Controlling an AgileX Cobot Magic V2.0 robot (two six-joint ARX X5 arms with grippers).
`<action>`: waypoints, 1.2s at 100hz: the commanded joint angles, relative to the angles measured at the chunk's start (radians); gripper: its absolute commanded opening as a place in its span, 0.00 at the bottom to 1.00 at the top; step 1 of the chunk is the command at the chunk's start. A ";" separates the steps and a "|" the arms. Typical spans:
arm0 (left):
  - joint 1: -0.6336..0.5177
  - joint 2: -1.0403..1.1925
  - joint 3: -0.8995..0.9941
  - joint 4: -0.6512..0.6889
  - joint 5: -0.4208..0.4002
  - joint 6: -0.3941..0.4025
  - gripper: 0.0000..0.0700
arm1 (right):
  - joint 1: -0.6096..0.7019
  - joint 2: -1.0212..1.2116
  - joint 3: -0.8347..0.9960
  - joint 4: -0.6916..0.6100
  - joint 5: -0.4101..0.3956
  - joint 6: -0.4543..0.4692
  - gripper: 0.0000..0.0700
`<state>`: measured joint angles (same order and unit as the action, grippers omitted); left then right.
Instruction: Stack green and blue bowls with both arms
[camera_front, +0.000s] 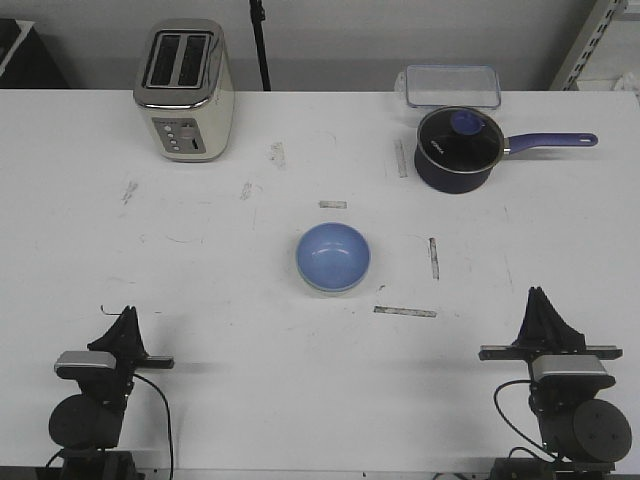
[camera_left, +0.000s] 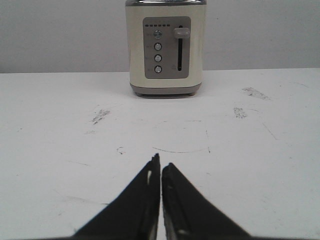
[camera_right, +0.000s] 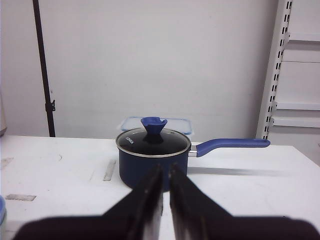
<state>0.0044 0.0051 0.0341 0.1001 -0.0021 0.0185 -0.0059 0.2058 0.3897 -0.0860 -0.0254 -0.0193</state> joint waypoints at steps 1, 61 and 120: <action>0.001 -0.002 -0.022 0.013 -0.001 0.015 0.00 | 0.000 -0.002 0.002 0.011 0.000 -0.004 0.02; 0.001 -0.002 -0.022 0.013 -0.001 0.015 0.00 | 0.007 -0.021 0.000 -0.035 -0.024 -0.007 0.02; 0.001 -0.002 -0.022 0.013 -0.001 0.015 0.00 | 0.008 -0.204 -0.283 0.059 -0.008 0.045 0.02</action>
<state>0.0044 0.0051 0.0341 0.0990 -0.0021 0.0185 -0.0002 0.0029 0.1219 -0.0467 -0.0376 0.0093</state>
